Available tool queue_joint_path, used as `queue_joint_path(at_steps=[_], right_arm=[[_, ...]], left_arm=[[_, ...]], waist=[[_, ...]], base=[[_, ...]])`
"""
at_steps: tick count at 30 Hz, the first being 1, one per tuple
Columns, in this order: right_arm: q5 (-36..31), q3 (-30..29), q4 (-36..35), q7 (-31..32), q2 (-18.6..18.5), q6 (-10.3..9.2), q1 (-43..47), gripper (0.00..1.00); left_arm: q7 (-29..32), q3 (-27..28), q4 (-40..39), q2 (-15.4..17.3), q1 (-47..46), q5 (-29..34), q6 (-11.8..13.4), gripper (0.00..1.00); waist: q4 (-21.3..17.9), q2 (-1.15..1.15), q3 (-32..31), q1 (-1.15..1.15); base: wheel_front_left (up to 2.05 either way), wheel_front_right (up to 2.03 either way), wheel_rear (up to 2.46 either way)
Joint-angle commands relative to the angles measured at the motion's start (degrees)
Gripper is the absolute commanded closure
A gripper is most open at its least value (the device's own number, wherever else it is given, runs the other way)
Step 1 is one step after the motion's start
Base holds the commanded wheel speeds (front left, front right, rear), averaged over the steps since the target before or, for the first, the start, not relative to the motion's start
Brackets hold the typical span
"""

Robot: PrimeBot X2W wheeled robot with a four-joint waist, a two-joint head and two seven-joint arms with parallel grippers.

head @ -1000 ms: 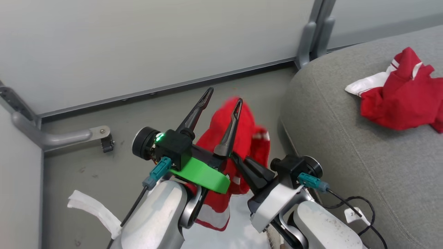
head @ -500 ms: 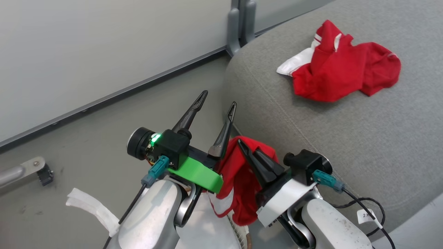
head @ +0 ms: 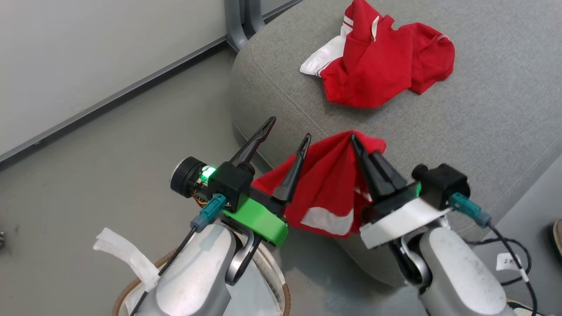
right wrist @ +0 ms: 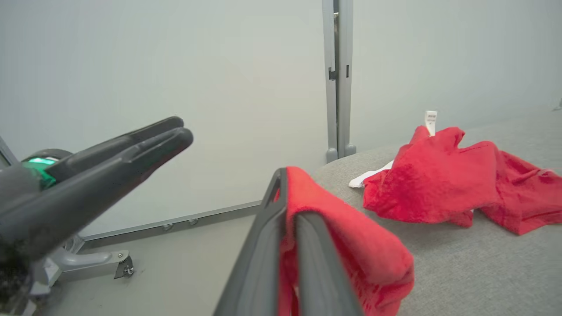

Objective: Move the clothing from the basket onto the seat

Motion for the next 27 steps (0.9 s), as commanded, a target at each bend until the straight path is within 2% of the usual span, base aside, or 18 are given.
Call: queue_joint_path(at_steps=[1,4,8,13,19,23,27], right_arm=[[-1.62,-1.48,-0.77,-0.12,-0.05,-0.06,-2.69,1.0],[-3.97,-4.42,-1.48,-0.11,-1.42,-0.06,-6.47,1.0],[-4.89,-7.48,-2.46,-0.12,-5.46,-0.06,-14.01,1.0],[-5.89,-10.73,0.03,-0.12,-13.33,-0.06,-25.8,1.0],[-9.09,-17.5,5.66,-0.12,-21.12,-0.06,-37.19,1.0],[-11.74,-21.86,10.22,-0.08,-23.57,-0.06,-41.3,1.0],[-12.75,-26.54,14.78,-0.08,-23.62,-0.06,-43.0,1.0]], left_arm=[[0.04,0.17,0.19,0.33,-1.01,0.37,-0.24,0.0],[0.04,0.39,0.78,0.32,-0.94,1.11,-0.42,0.0],[0.04,1.0,1.28,0.49,-0.48,2.07,-0.45,0.0],[0.04,1.67,0.79,1.7,0.31,3.27,-0.49,0.0],[0.04,0.48,0.37,2.36,-1.81,3.71,-0.5,0.0],[0.04,-0.31,0.29,2.78,-3.31,3.74,-0.5,0.0],[0.04,-0.8,0.22,2.95,-5.17,4.16,-0.48,0.0]], waist=[[-0.8,0.0,1.76,0.0],[-0.79,0.0,2.96,0.0],[-0.66,0.0,4.87,0.0],[-0.31,0.0,7.73,0.0],[3.62,0.0,11.87,0.0],[6.58,0.0,14.88,0.0],[9.45,0.0,17.86,0.0]], base=[[0.0,0.0,0.0],[0.0,0.0,0.0],[0.0,0.0,0.0],[0.0,0.0,0.0],[0.0,0.0,0.0],[0.0,0.0,0.0],[0.0,0.0,0.0]])
